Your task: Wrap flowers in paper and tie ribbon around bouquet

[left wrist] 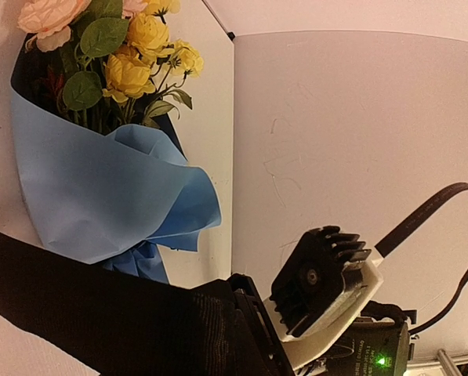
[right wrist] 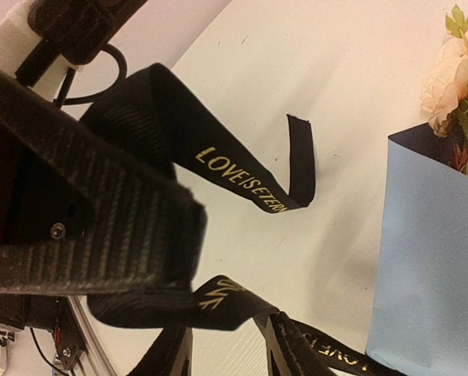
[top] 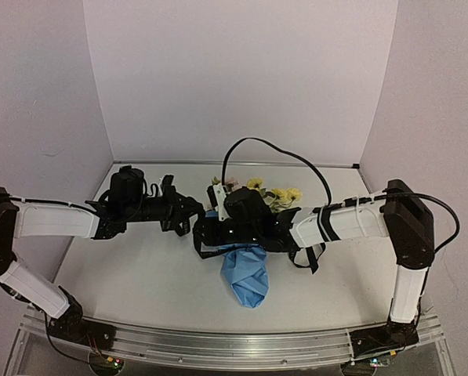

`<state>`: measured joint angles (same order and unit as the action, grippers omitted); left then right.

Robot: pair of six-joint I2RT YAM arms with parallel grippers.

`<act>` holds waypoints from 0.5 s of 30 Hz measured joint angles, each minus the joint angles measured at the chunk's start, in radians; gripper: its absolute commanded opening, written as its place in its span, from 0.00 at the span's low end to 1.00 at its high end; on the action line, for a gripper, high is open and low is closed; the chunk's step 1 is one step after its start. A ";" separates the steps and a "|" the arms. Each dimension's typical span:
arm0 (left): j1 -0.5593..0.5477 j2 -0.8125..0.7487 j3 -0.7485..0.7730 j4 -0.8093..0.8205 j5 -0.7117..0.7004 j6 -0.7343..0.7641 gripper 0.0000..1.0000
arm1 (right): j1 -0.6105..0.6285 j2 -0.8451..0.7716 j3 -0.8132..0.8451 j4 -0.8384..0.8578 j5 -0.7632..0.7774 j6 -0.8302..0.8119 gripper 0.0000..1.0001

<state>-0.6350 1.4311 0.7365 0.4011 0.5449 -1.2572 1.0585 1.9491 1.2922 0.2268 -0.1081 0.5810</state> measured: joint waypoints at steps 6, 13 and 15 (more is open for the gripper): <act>0.002 -0.012 -0.008 -0.008 -0.007 0.000 0.01 | -0.003 0.013 0.004 0.005 -0.002 0.012 0.38; 0.006 -0.018 -0.014 -0.010 -0.008 0.001 0.01 | -0.009 0.016 0.004 0.011 -0.002 0.013 0.34; 0.006 -0.021 -0.014 -0.010 -0.008 0.001 0.01 | -0.011 0.020 0.006 0.011 -0.002 0.012 0.28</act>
<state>-0.6292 1.4106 0.7227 0.3913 0.5365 -1.2564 1.0478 1.9687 1.2987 0.2382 -0.1104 0.5935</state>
